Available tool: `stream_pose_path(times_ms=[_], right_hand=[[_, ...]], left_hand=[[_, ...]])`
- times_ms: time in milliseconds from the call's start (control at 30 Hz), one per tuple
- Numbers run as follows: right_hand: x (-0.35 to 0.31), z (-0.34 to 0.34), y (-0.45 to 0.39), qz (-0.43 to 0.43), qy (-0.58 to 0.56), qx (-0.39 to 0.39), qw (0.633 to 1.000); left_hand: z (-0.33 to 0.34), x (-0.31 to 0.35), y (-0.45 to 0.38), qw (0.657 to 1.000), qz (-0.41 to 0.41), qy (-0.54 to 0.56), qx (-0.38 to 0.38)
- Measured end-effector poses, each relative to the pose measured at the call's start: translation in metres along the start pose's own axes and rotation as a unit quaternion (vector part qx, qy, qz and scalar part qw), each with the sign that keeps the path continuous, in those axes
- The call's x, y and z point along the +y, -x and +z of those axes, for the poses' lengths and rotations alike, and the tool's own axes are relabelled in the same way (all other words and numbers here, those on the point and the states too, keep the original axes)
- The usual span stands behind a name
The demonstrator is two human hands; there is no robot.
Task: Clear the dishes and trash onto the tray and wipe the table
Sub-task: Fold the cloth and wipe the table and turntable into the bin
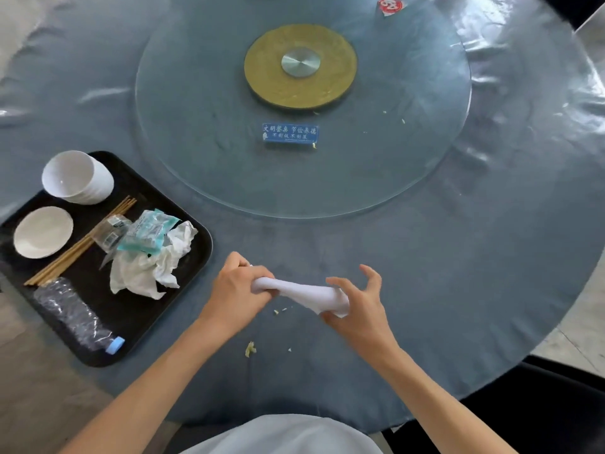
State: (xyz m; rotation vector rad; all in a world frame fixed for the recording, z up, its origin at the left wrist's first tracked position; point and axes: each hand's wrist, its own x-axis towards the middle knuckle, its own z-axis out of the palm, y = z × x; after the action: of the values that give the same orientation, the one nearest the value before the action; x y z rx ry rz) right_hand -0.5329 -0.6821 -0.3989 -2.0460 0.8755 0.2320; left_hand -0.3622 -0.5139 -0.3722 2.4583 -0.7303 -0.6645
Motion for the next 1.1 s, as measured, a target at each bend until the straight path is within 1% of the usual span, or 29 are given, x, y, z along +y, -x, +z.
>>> stream_pose_path(times_ms=[67,133,200,267,300,333,400,467,500,567,633,700,767,867,933,967,1000,1033,1100], right_hand=[[0.005,0.001,-0.008,-0.055,0.017,0.029,0.998],[0.008,-0.004,-0.017,-0.097,0.066,0.058,0.991],[0.008,-0.010,-0.025,-0.135,0.120,0.101,0.978],[0.009,-0.016,-0.031,-0.156,0.138,0.122,0.970],[0.008,-0.019,-0.035,-0.162,0.148,0.110,0.969],[0.006,-0.023,-0.038,-0.163,0.162,0.081,0.970],[-0.004,-0.035,-0.045,-0.159,0.188,-0.013,0.969],[-0.023,-0.046,-0.055,-0.171,0.197,-0.099,0.960],[-0.033,-0.050,-0.063,-0.194,0.192,-0.121,0.954],[-0.051,-0.052,-0.081,-0.244,0.144,-0.137,0.949],[-0.064,-0.054,-0.103,-0.250,0.074,-0.156,0.953],[-0.077,-0.058,-0.127,-0.222,0.000,-0.152,0.963],[-0.089,-0.063,-0.159,-0.201,-0.039,-0.123,0.971],[-0.108,-0.077,-0.224,-0.171,-0.045,-0.048,0.983],[-0.123,-0.096,-0.273,-0.165,-0.039,0.012,0.985],[-0.131,-0.109,-0.299,-0.169,-0.028,0.044,0.984],[-0.137,-0.121,-0.327,-0.173,-0.009,0.074,0.982],[-0.140,-0.133,-0.356,-0.172,0.017,0.098,0.980],[-0.141,-0.149,-0.414,-0.179,0.088,0.132,0.971]], left_hand=[[-0.008,-0.008,-0.001,1.000,0.005,-0.018,-0.006],[-0.020,-0.015,-0.007,0.998,0.048,-0.040,-0.031],[-0.032,-0.022,-0.017,0.991,0.104,-0.046,-0.075],[-0.042,-0.022,-0.028,0.984,0.119,-0.053,-0.120],[-0.044,-0.020,-0.034,0.981,0.127,-0.062,-0.129],[-0.046,-0.017,-0.040,0.978,0.150,-0.073,-0.128],[-0.050,-0.009,-0.054,0.967,0.216,-0.087,-0.107],[-0.054,0.002,-0.070,0.957,0.268,-0.070,-0.084],[-0.057,0.006,-0.080,0.953,0.286,-0.055,-0.079],[-0.062,0.013,-0.103,0.948,0.309,-0.026,-0.074],[-0.068,0.015,-0.133,0.944,0.323,-0.003,-0.063],[-0.075,0.015,-0.168,0.945,0.323,0.018,-0.040],[-0.080,0.020,-0.204,0.951,0.308,0.031,-0.012],[-0.089,0.033,-0.266,0.960,0.272,0.015,0.062],[-0.098,0.036,-0.306,0.970,0.216,-0.002,0.107],[-0.099,0.034,-0.323,0.976,0.182,-0.008,0.117],[-0.098,0.027,-0.336,0.982,0.150,-0.020,0.113],[-0.093,0.018,-0.346,0.987,0.123,-0.038,0.093],[-0.074,-0.006,-0.355,0.993,0.081,-0.081,0.024]])
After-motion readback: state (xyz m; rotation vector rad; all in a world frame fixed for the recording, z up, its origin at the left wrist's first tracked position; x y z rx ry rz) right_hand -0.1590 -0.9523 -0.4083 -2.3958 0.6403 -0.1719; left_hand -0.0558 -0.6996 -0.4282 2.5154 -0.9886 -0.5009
